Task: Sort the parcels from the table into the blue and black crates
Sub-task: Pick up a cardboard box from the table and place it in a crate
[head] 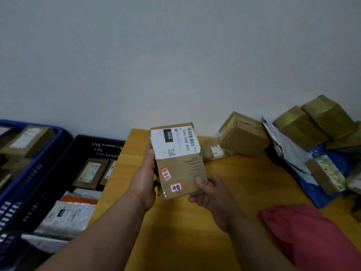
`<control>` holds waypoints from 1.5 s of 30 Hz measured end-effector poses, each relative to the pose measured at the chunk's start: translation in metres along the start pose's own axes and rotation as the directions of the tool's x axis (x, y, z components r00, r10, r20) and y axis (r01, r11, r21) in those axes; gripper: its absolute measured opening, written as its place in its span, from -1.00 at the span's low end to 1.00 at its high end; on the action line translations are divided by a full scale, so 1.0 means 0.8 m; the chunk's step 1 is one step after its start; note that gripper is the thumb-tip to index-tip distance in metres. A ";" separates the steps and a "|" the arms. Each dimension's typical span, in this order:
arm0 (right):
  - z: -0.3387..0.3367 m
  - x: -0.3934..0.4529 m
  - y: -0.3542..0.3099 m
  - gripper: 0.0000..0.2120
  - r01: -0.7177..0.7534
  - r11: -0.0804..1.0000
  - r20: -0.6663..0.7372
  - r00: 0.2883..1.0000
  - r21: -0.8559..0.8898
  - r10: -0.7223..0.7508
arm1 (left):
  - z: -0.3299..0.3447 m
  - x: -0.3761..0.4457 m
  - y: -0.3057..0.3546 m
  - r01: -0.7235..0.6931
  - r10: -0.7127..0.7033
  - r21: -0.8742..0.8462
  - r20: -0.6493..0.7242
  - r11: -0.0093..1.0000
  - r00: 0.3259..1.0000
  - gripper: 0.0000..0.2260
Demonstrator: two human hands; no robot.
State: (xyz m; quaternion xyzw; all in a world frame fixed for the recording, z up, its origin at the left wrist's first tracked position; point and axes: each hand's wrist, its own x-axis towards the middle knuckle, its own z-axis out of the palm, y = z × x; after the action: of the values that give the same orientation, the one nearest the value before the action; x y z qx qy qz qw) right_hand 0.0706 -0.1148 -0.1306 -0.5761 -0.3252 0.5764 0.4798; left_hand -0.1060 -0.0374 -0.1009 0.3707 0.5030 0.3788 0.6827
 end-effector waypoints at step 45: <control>0.819 0.180 0.116 -0.78 -0.323 0.902 0.282 0.871 -0.288 0.402 | -0.799 -0.001 0.109 0.146 -0.113 0.036 -0.467 0.989 0.877 -0.41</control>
State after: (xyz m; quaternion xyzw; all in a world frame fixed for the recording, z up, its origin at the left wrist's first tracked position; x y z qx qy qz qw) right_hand -0.5680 0.1050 -0.1854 -0.5725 -0.3521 0.7039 0.2297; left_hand -0.7369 0.0800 -0.1637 0.2586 0.6881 0.3920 0.5531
